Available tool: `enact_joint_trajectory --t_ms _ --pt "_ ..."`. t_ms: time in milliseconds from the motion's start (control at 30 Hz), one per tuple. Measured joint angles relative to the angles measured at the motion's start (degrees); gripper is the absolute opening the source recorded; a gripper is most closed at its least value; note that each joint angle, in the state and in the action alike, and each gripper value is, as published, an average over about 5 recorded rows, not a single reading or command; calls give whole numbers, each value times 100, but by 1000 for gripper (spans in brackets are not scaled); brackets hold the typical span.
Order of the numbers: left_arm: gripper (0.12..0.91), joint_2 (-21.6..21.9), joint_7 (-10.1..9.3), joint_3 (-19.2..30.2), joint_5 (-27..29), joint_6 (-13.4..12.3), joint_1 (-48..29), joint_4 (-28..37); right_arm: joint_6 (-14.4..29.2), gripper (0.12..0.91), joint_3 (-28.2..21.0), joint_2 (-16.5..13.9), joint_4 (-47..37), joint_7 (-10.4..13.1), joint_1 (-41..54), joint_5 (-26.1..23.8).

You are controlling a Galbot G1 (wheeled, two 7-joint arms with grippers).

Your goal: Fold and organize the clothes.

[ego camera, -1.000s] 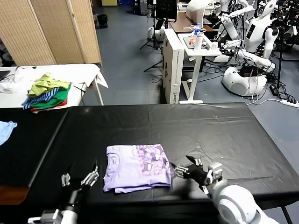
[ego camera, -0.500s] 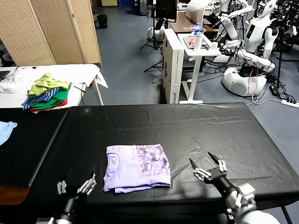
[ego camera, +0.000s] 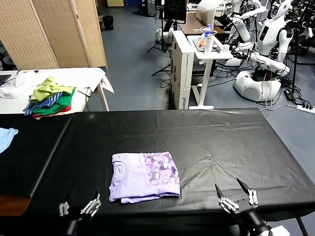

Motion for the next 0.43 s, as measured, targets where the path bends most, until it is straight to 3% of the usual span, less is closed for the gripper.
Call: enact_joint_trajectory --t_ms 267,433 --pt "907 63 -5 11 46 31 57 10 -23 907 23 117 34 312 -368 -58" --pt "907 80 -2 16 54 45 63 17 -17 907 21 133 43 383 -429 -6"
